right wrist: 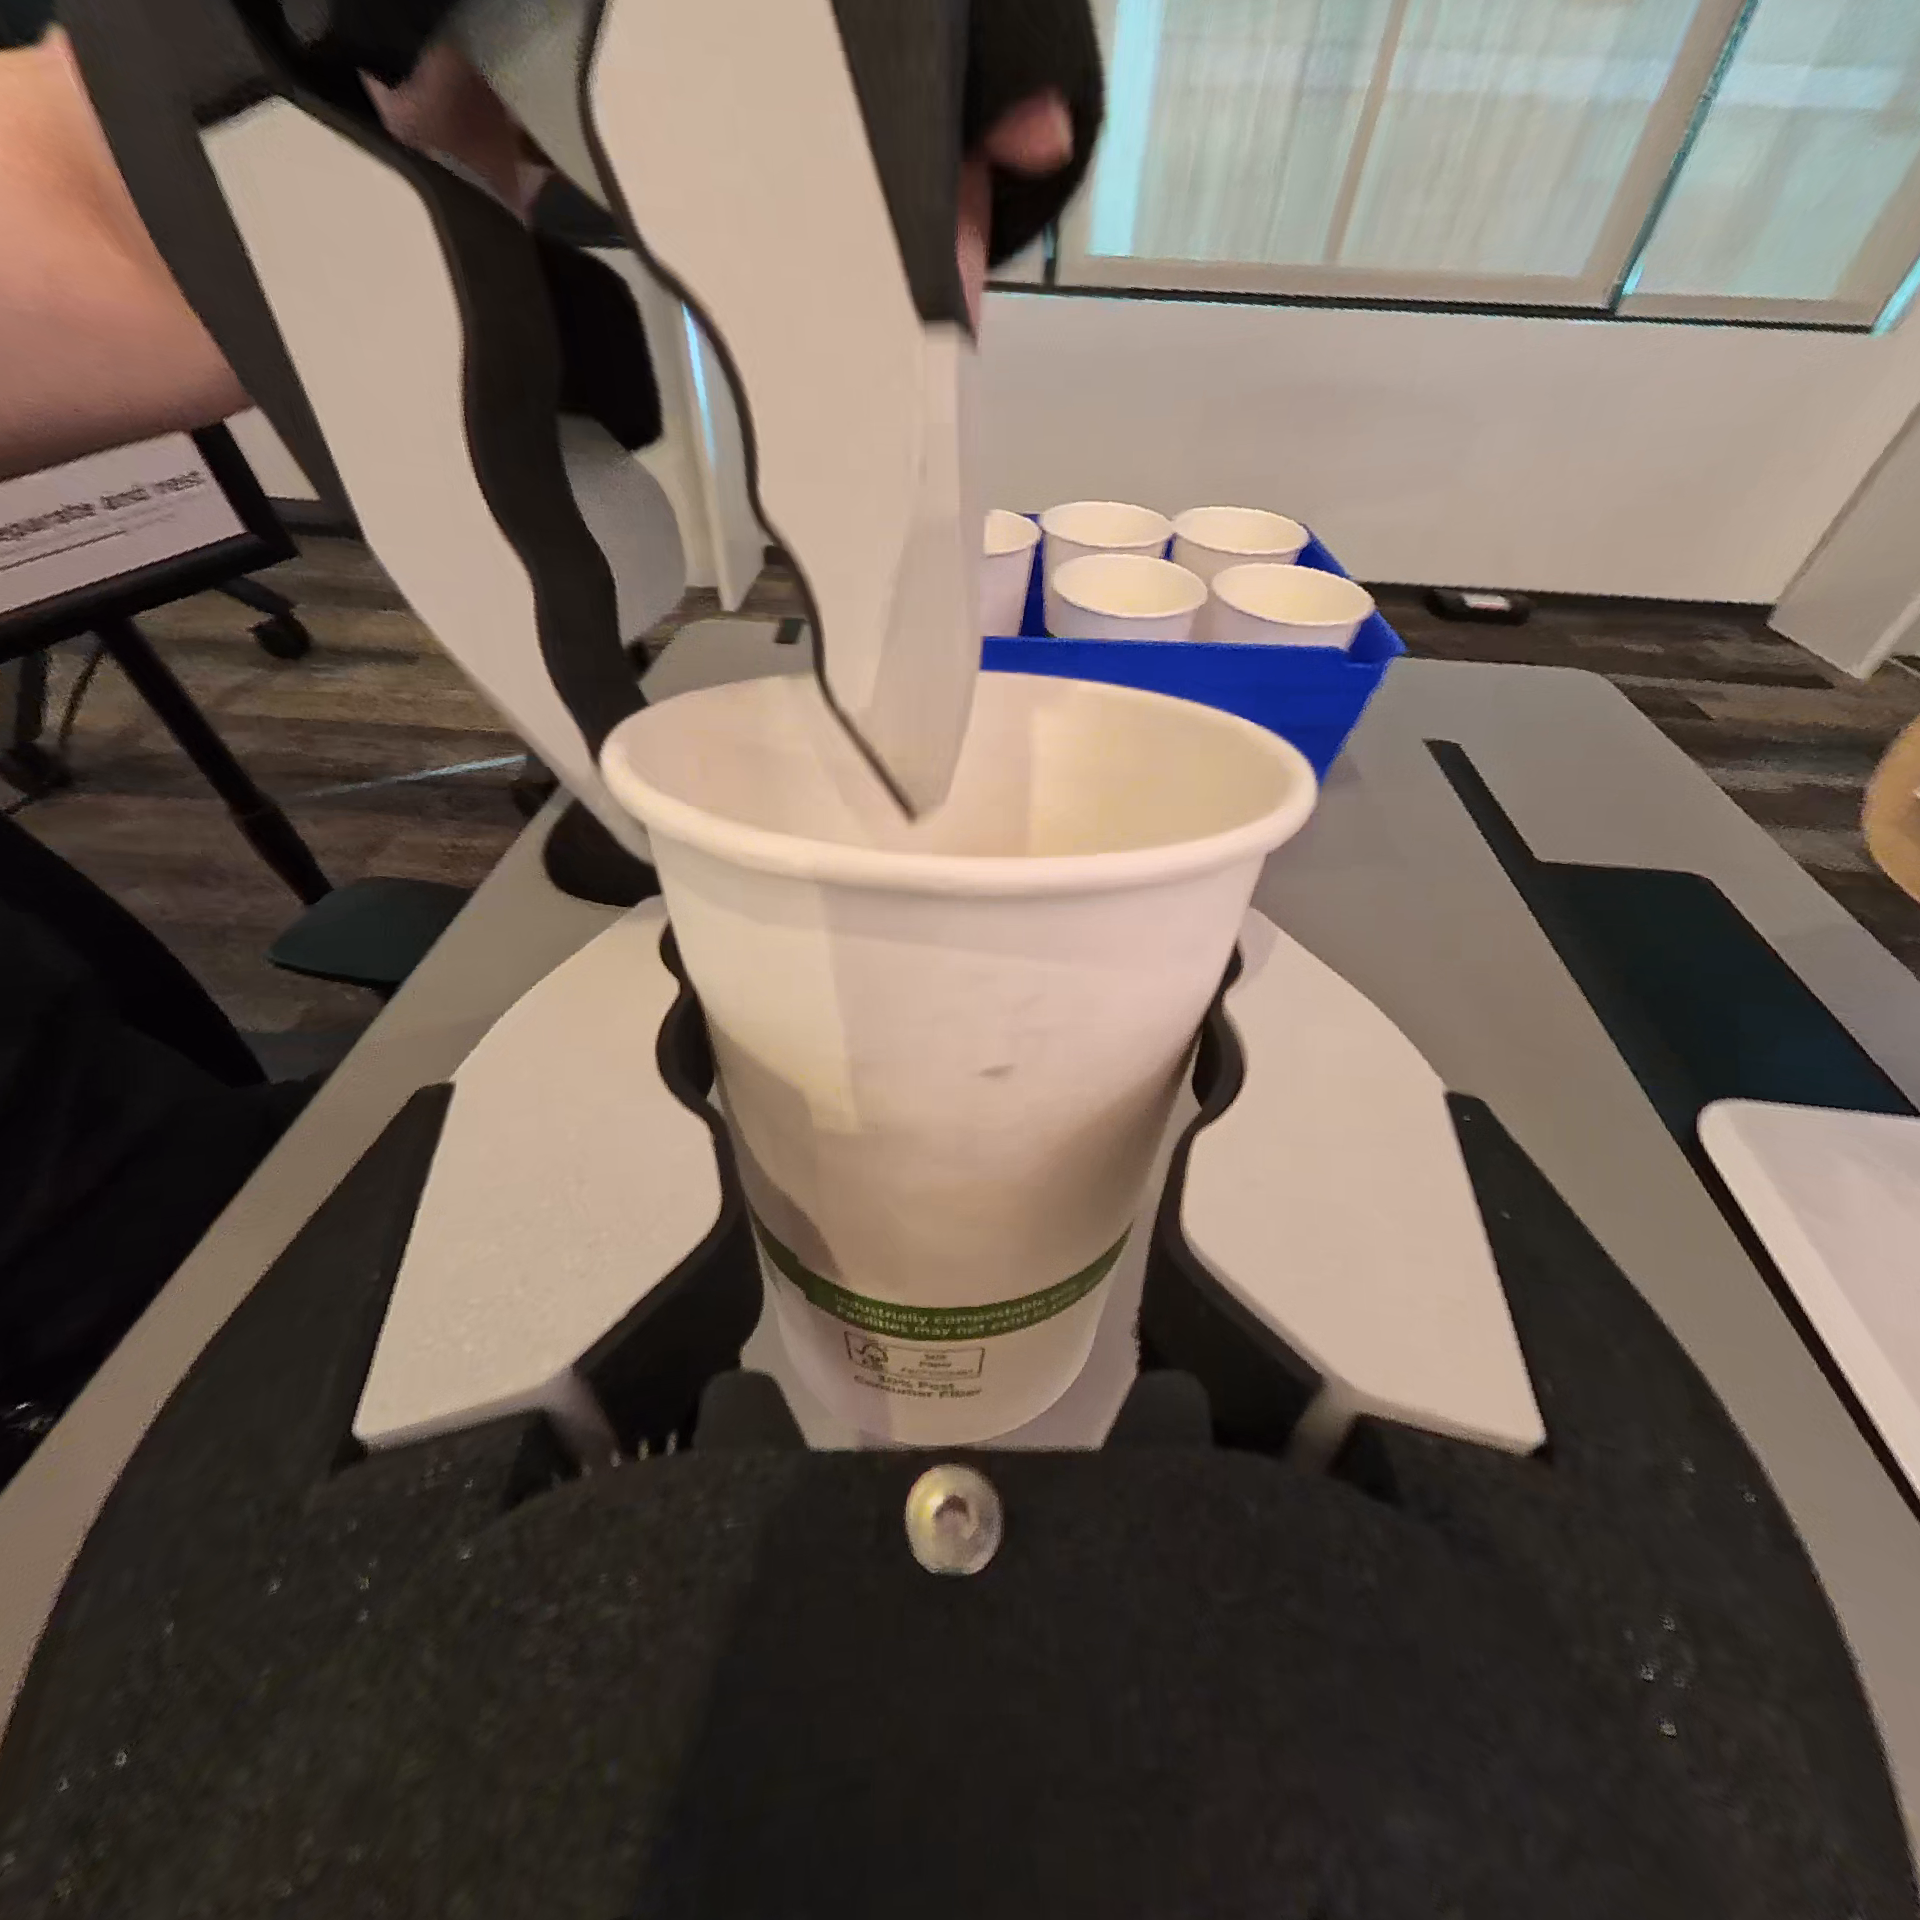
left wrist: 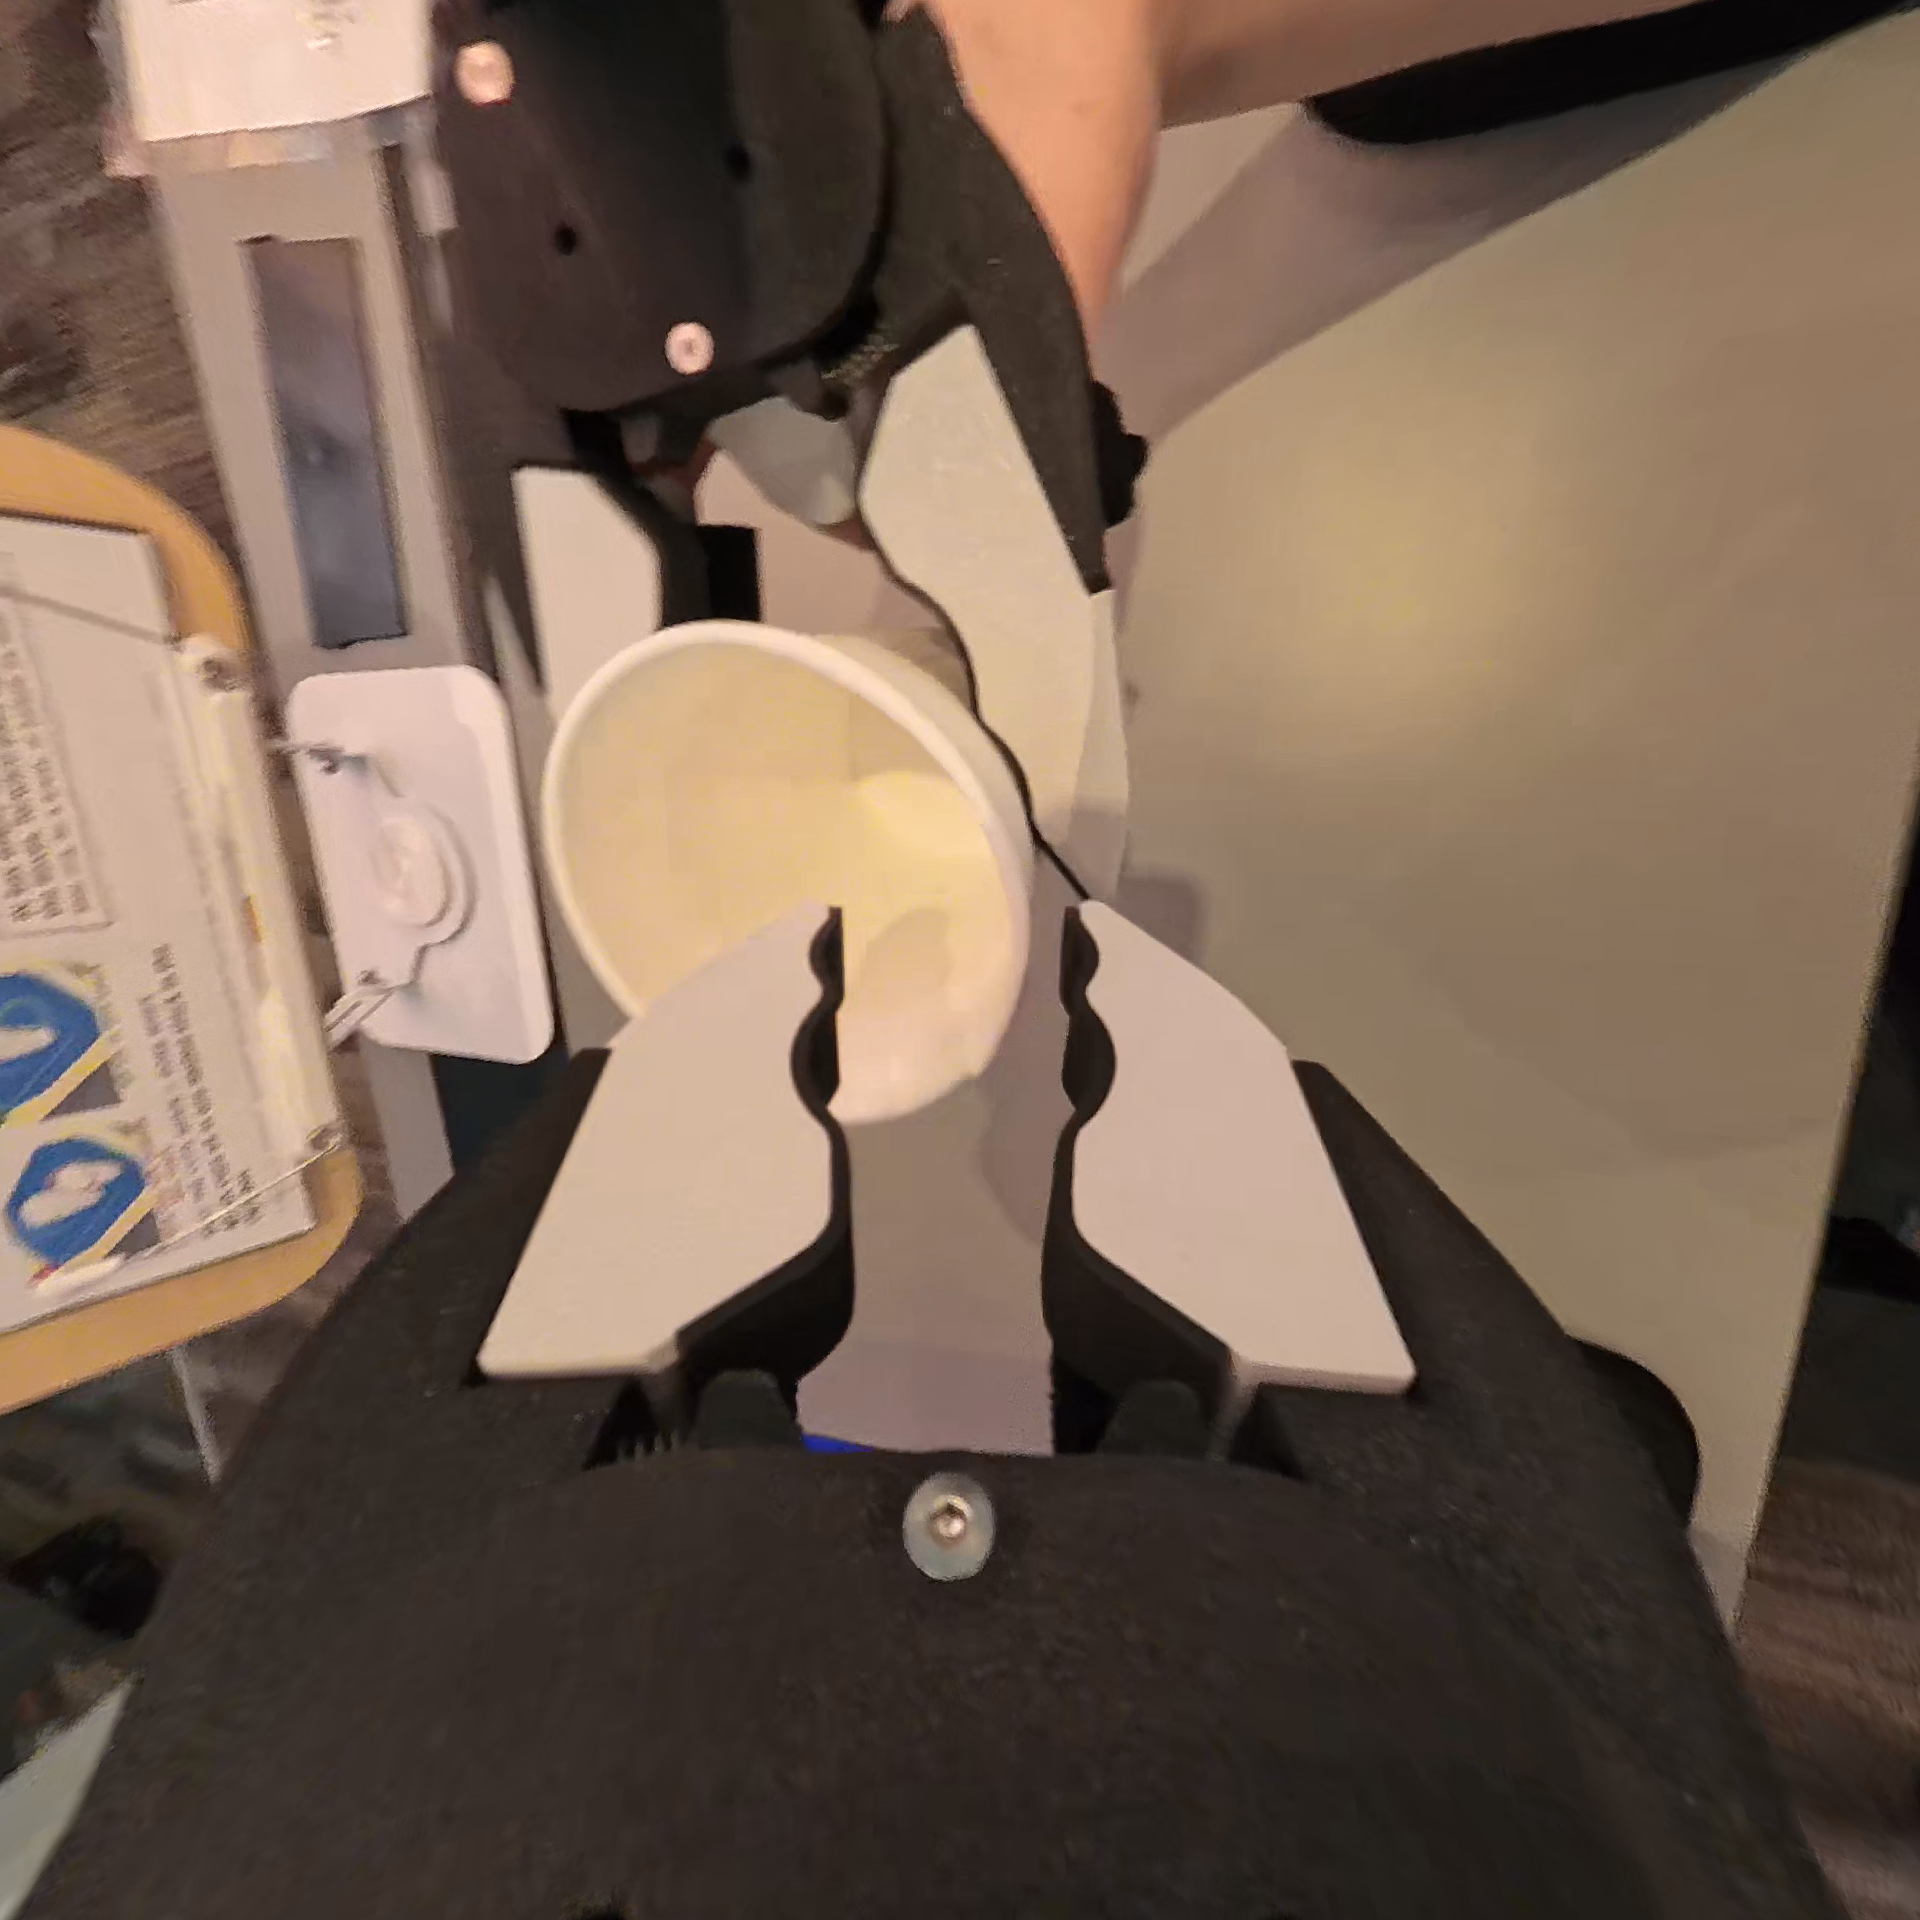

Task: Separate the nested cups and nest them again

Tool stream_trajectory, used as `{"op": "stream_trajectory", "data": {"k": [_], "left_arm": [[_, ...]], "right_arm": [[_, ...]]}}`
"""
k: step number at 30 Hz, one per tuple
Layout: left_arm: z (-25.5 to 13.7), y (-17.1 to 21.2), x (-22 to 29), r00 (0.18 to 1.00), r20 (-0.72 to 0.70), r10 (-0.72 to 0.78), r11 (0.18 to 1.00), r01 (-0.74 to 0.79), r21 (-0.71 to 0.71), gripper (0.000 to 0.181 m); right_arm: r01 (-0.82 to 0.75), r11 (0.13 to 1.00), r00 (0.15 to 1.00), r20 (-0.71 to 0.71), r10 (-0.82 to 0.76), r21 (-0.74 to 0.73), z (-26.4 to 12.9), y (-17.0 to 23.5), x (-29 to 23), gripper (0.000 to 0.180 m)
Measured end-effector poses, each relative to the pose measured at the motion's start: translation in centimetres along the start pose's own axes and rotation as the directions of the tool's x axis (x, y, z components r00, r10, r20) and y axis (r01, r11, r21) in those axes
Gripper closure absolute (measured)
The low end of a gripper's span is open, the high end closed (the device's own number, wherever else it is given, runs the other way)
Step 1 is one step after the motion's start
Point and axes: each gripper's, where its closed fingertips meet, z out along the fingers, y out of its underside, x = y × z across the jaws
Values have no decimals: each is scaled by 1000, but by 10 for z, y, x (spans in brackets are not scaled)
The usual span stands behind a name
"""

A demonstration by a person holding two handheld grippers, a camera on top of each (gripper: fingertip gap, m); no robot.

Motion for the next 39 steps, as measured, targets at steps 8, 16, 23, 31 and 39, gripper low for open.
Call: {"op": "stream_trajectory", "data": {"k": [8, 16, 23, 31, 39], "left_arm": [[-21, 8, -82, 869, 488, -85, 986, 144, -85, 120], [-63, 2, -104, 604, 785, 140, 957, 122, -264, 131], [-43, 12, -87, 682, 721, 120, 952, 127, -278, 125], [7, 26, -46, 846, 425, -323, 944, 321, 78, 116], [-4, 46, -23, 813, 271, -515, 842, 421, 336, 104]], "right_arm": [[-136, 990, 974, -189, 128, -34, -42, 37, 58, 88], [-216, 976, 916, -341, 210, 19, -95, 53, 86, 88], [-248, 966, 842, -479, 249, 68, -140, 44, 87, 88], [-115, 993, 718, -689, 97, 20, -248, -1, 57, 88], [-144, 988, 436, -894, 106, 46, -427, 26, 55, 87]]}}
